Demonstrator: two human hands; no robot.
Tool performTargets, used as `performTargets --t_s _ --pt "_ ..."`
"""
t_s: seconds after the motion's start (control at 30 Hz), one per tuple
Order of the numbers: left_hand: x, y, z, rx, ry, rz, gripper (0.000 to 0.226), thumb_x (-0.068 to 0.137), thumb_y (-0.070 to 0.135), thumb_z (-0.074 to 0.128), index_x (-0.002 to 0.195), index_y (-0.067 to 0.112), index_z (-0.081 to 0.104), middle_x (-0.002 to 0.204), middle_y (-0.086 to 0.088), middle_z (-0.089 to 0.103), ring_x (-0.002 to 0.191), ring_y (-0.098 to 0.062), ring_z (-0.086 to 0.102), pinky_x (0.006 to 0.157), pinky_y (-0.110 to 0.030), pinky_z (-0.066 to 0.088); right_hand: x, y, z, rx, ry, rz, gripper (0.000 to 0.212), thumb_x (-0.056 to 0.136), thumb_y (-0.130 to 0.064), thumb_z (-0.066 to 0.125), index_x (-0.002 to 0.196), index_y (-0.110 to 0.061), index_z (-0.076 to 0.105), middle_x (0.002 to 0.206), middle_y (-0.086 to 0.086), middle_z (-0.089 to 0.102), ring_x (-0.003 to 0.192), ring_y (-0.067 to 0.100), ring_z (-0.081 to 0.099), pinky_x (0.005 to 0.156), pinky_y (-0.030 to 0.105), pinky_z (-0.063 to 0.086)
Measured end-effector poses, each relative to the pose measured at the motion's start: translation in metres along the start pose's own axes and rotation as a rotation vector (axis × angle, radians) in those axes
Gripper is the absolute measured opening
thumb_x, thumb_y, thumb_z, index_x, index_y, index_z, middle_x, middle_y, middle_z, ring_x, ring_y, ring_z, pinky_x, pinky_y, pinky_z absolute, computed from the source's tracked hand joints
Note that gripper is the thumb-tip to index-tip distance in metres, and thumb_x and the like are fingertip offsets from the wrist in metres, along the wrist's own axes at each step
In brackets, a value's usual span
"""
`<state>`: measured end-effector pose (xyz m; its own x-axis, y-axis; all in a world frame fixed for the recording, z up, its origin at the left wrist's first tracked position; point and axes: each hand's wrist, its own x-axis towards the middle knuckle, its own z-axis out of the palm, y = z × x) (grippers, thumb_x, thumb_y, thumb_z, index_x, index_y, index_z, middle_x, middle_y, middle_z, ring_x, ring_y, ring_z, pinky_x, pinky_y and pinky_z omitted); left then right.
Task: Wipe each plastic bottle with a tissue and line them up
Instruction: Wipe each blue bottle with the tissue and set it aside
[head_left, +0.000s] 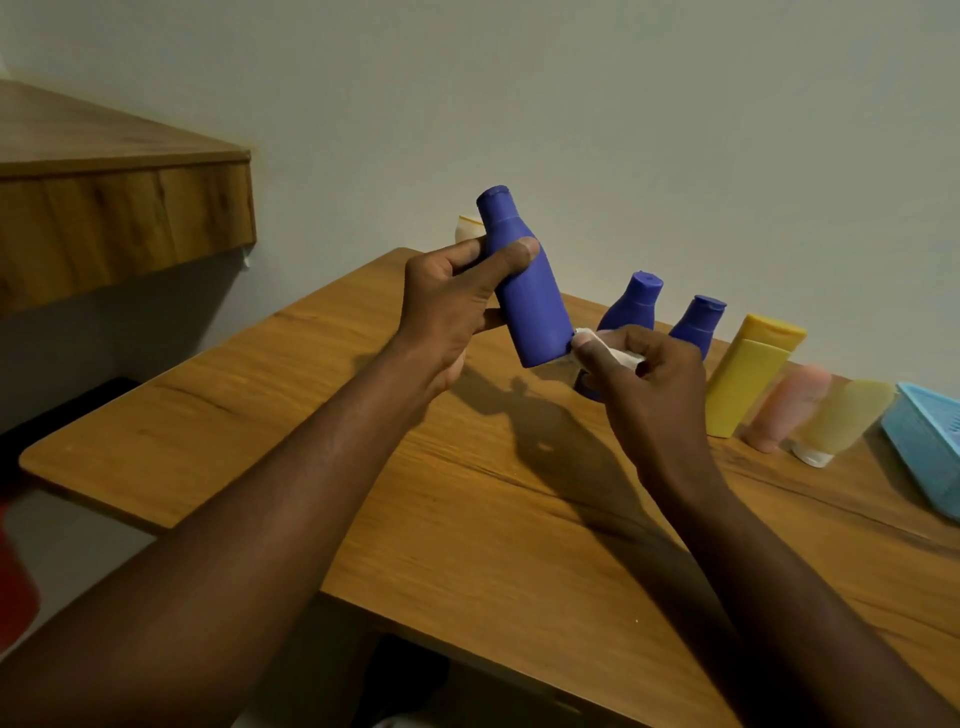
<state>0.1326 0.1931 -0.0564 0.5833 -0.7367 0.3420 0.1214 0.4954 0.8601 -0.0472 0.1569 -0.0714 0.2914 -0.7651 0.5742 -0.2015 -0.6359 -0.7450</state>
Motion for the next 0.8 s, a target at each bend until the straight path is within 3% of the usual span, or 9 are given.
performTargets --t_s 0.2,0.33,0.4,0.6,0.7,0.8 --pt "-0.009 -0.006 0.006 0.144 -0.219 -0.055 0.028 0.090 0.018 0.080 0.114 0.005 0.075 0.105 -0.009 0.078 0.097 -0.022 0.076 0.079 -0.043 0.065 0.004 0.001 -0.004 -0.017 0.013 -0.081 0.018 0.096 -0.032 0.065 0.099 -0.016 0.070 0.087 -0.005 0.070 0.080 0.014 0.067 0.074 0.041 0.059" --pt "-0.014 -0.007 0.008 0.172 -0.313 -0.096 0.029 0.091 0.020 0.078 0.116 0.006 0.074 0.107 -0.007 0.078 0.099 -0.021 0.075 0.079 -0.039 0.064 0.007 0.001 -0.009 0.043 0.054 -0.102 0.020 0.097 -0.029 0.064 0.104 -0.011 0.070 0.093 0.001 0.071 0.083 0.011 0.068 0.066 0.020 0.055" --pt "-0.016 -0.009 0.009 0.186 -0.348 -0.107 0.031 0.092 0.022 0.077 0.118 0.008 0.073 0.108 -0.006 0.078 0.101 -0.020 0.075 0.079 -0.038 0.063 0.009 0.000 -0.010 0.068 0.080 -0.097 0.020 0.097 -0.028 0.064 0.106 -0.011 0.070 0.095 0.000 0.072 0.085 0.009 0.068 0.069 0.017 0.054" --pt "-0.016 -0.013 0.010 0.190 -0.318 -0.114 0.029 0.094 0.028 0.074 0.116 0.008 0.075 0.107 -0.003 0.078 0.101 -0.018 0.076 0.079 -0.039 0.064 0.010 0.008 -0.009 0.086 0.013 -0.050 0.025 0.091 -0.031 0.072 0.110 -0.016 0.068 0.100 -0.002 0.071 0.090 0.014 0.068 0.069 0.027 0.059" --pt "-0.014 -0.014 0.010 0.177 -0.290 -0.130 0.029 0.096 0.029 0.073 0.115 0.008 0.076 0.108 -0.003 0.078 0.102 -0.017 0.075 0.082 -0.041 0.064 0.010 0.011 -0.009 0.095 -0.033 0.000 0.029 0.085 -0.032 0.078 0.108 -0.019 0.068 0.100 -0.004 0.070 0.092 0.015 0.068 0.076 0.042 0.061" --pt "-0.012 -0.014 0.008 0.159 -0.269 -0.151 0.030 0.096 0.029 0.073 0.114 0.006 0.075 0.105 -0.002 0.078 0.097 -0.013 0.074 0.082 -0.037 0.063 0.010 0.016 -0.011 0.056 -0.104 0.037 0.027 0.080 -0.029 0.082 0.102 -0.020 0.068 0.097 -0.005 0.069 0.091 0.016 0.068 0.077 0.049 0.061"
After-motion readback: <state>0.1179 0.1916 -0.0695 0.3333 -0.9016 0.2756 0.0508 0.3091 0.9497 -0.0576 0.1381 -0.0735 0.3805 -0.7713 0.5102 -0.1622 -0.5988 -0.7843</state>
